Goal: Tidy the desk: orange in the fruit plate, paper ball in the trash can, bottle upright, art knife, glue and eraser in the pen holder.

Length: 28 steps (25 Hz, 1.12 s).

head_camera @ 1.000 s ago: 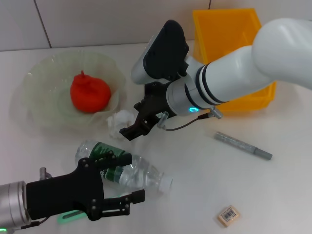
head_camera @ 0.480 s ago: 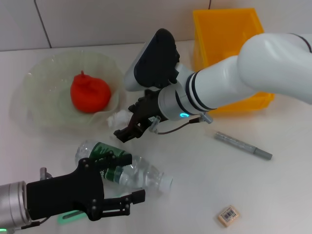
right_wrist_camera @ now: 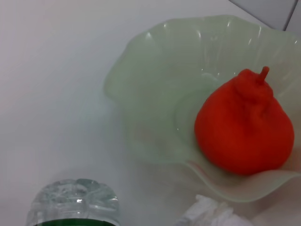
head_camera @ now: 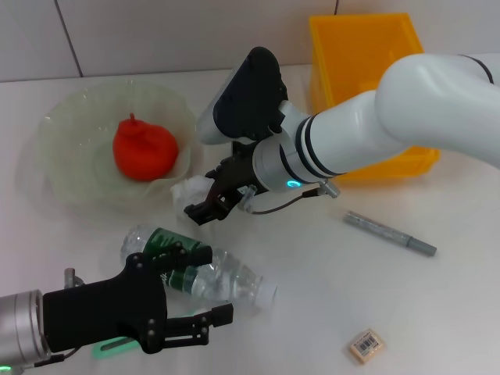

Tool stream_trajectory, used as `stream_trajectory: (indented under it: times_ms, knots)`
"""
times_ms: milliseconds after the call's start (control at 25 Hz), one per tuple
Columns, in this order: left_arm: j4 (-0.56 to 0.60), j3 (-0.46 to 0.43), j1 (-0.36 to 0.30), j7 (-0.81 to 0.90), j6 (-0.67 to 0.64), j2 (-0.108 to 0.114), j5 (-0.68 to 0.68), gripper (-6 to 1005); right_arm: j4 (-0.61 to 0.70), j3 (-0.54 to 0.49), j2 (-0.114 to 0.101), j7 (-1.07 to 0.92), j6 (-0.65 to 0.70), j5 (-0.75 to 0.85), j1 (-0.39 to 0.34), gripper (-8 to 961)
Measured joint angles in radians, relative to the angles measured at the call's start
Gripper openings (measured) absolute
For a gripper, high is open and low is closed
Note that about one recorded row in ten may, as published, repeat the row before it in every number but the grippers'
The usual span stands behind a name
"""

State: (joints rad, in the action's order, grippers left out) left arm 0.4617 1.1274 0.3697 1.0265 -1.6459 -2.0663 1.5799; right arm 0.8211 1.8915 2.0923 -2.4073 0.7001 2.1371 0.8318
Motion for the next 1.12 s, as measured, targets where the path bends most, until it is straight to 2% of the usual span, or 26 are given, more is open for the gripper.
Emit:
stream_trajectory:
  times_ms: [160,440,600,680,720,760,840,880,920,960,1000,1080,1120]
  knots:
    - [0.0,0.0,0.0,-0.001,0.0,0.0,0.0,853,-0.009,-0.002,0.0,-0.001,0.002,-0.004,0.004,685]
    - [0.002,0.0,0.0,0.002,0.0,0.0,0.0,853,0.045,-0.022,-0.003,-0.001,0.064,-0.005,-0.023,448]
    - [0.004,0.0,0.0,0.003,0.0,0.0,0.0,853,0.126,-0.075,-0.007,-0.001,0.156,0.008,-0.064,378]
    - [0.004,0.0,0.0,0.003,-0.001,0.0,0.0,853,0.217,-0.15,-0.008,-0.001,0.26,0.052,-0.111,356]
    - [0.004,0.0,0.0,0.003,-0.001,0.0,0.0,853,0.217,-0.15,-0.008,-0.001,0.26,0.052,-0.111,351]
    - [0.004,0.0,0.0,0.003,-0.002,0.0,0.0,852,0.284,-0.223,-0.007,-0.001,0.332,0.087,-0.145,347]
    - [0.004,0.0,0.0,0.003,-0.002,0.0,0.0,852,0.348,-0.3,-0.007,0.003,0.394,0.099,-0.176,338]
    - [0.005,0.0,0.0,0.001,-0.002,0.0,0.0,852,0.348,-0.3,-0.007,0.003,0.394,0.099,-0.176,333]
    - [0.005,0.0,0.0,0.001,-0.002,0.0,0.0,852,0.375,-0.337,-0.008,0.008,0.422,0.099,-0.189,329]
    - [0.005,0.0,0.0,-0.001,-0.002,0.0,0.0,852,0.435,-0.421,-0.008,0.021,0.481,0.099,-0.215,324]
    - [0.005,0.0,0.0,-0.002,-0.002,0.0,0.0,852,0.435,-0.421,-0.008,0.021,0.481,0.099,-0.215,319]
    - [0.005,0.0,0.0,-0.002,-0.002,0.0,0.0,852,0.513,-0.54,-0.008,0.035,0.556,0.083,-0.245,302]
    - [0.005,0.0,0.0,-0.002,-0.002,0.0,0.0,852,0.513,-0.54,-0.008,0.035,0.556,0.083,-0.245,290]
